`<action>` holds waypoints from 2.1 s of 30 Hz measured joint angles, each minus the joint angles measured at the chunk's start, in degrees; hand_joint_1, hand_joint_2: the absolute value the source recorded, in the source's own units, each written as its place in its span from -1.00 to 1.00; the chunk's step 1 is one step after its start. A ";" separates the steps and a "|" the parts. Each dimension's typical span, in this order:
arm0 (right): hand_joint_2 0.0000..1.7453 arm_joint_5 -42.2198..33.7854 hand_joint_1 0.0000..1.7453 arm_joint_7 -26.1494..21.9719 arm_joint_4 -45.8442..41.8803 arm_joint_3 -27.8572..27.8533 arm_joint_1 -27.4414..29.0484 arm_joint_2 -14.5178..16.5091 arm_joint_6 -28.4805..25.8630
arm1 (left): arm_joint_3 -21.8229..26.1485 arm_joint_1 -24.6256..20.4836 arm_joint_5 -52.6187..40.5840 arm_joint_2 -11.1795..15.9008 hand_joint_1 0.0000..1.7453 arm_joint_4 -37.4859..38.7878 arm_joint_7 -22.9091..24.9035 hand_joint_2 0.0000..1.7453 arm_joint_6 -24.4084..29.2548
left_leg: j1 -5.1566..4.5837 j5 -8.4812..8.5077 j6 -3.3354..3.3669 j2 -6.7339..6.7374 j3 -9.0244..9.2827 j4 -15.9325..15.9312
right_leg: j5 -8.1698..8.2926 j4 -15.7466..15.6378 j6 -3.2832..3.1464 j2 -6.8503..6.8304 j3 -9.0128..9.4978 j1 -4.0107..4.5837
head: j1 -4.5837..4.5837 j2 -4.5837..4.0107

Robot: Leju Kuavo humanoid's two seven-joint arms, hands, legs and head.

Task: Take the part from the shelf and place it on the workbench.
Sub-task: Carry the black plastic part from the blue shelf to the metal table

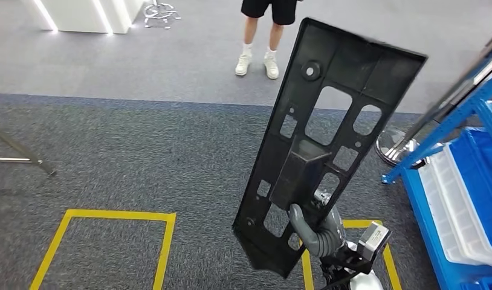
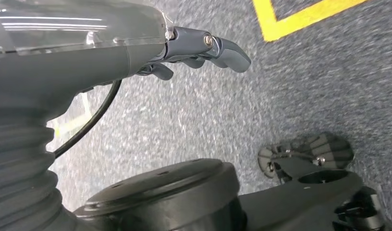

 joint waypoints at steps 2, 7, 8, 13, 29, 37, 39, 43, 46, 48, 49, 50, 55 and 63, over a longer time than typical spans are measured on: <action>1.00 1.03 1.00 0.58 -0.69 0.34 0.95 0.20 0.18 | -0.01 -0.16 -0.02 -0.07 -1.00 0.00 0.54 1.00 -0.62 | 0.02 -0.03 -0.10 -1.60 0.07 0.20 | 3.94 -5.52 -0.22 0.79 2.56 -0.12 | 0.01 0.00; 1.00 2.34 1.00 1.05 -1.90 0.85 1.86 0.60 -0.06 | -0.48 -0.48 -0.32 -0.47 -1.00 0.00 0.75 1.00 -0.97 | 0.09 0.20 -1.42 -4.84 -0.95 0.79 | 6.90 -15.57 -0.47 4.00 7.03 -0.38 | -0.03 0.00; 1.00 2.42 1.00 1.12 -2.11 0.86 1.93 0.71 -0.10 | -0.55 -0.45 -0.31 -0.52 -1.00 0.00 0.62 1.00 -0.91 | 0.16 0.17 -1.73 -4.99 -1.07 0.82 | 7.03 -15.73 -0.74 3.34 7.14 -0.44 | -0.03 0.00; 1.00 2.74 1.00 1.67 -3.61 0.89 2.23 1.32 0.17 | -0.62 -0.59 -0.16 -0.41 -1.00 -0.02 -1.43 1.00 -0.38 | 0.00 -6.64 -2.96 0.73 -5.65 12.47 | 7.25 -16.41 -2.08 -0.72 7.47 -0.25 | -0.49 0.00; 1.00 -2.49 1.00 -2.33 -0.19 -3.42 -2.23 1.11 4.67 | -0.96 -1.12 -0.66 -0.28 -1.00 0.00 -0.03 1.00 -0.21 | -0.28 -1.21 0.10 1.54 0.43 0.60 | -0.36 -0.65 0.18 -0.29 0.04 0.09 | -0.23 0.00; 1.00 -2.27 1.00 -2.39 1.87 -4.20 -3.85 1.40 5.07 | -0.96 -1.14 -0.64 0.04 -1.00 0.00 0.61 1.00 -0.53 | -0.04 -1.25 -0.84 -4.49 -0.11 0.99 | 8.33 -14.80 -1.07 5.10 4.82 0.11 | -0.29 0.01; 1.00 -2.30 1.00 -2.41 2.16 -4.25 -4.19 1.80 5.19 | -0.96 -1.06 -0.74 0.35 -1.00 0.00 0.38 1.00 -0.36 | 0.00 -1.27 -1.61 -4.91 -0.40 0.86 | 8.23 -16.08 -1.45 3.63 5.49 -0.05 | -0.28 0.01; 1.00 -2.89 1.00 -2.70 2.57 -4.38 -4.20 2.75 5.67 | -0.96 -1.26 -0.86 1.08 -1.00 0.00 -0.88 1.00 0.33 | 0.04 -6.08 -2.79 0.66 -4.69 9.98 | 8.43 -17.55 -2.30 0.25 6.78 -0.09 | -0.60 0.00; 1.00 -3.65 1.00 -3.21 3.67 -4.66 -4.19 3.16 6.13 | -0.97 -1.47 -0.98 1.56 -1.00 0.00 -1.39 1.00 0.82 | 0.70 -6.48 -3.55 2.05 -7.29 14.86 | 7.91 -17.35 -2.30 -2.39 7.02 -0.01 | -0.59 0.00; 1.00 -3.99 1.00 -3.66 4.37 -4.96 -4.23 3.62 6.23 | -1.04 -1.28 -1.43 1.90 -1.00 0.00 -0.92 1.00 0.91 | 0.97 -2.56 -3.70 3.44 -4.14 8.38 | 7.35 -17.06 -2.01 -3.72 7.46 -0.07 | -0.60 0.00; 1.00 -4.08 1.00 -3.86 4.58 -5.20 -4.24 3.85 6.23 | -1.12 -1.12 -1.71 2.04 -1.00 0.00 -0.55 1.00 0.90 | 0.76 -1.11 -3.60 4.65 -2.29 4.75 | 7.07 -16.90 -1.79 -4.29 7.68 0.01 | -0.59 0.00; 1.00 -4.16 1.00 -4.00 4.71 -5.48 -4.26 4.07 6.25 | -1.23 -0.99 -1.94 2.16 -1.00 0.00 -0.24 1.00 0.90 | 0.50 -0.42 -3.30 5.66 -0.99 2.09 | 6.85 -16.74 -1.54 -4.82 7.79 0.11 | -0.58 0.00; 1.00 -3.82 1.00 -3.75 4.76 -6.97 -5.05 5.33 6.72 | -1.68 -1.05 -2.36 2.62 -1.00 0.00 0.17 1.00 0.94 | 0.19 -0.29 -1.62 4.46 -0.45 0.06 | 5.65 -15.65 -0.16 -5.78 7.78 0.15 | -0.53 0.00; 1.00 -3.51 1.00 -2.27 4.99 -9.06 -5.62 6.11 6.40 | -2.35 -1.90 -2.46 2.64 -1.00 0.00 -0.22 1.00 0.96 | 0.37 -0.24 -0.90 1.31 0.04 -0.02 | 4.28 -5.38 0.30 0.05 1.46 -0.28 | -0.33 0.00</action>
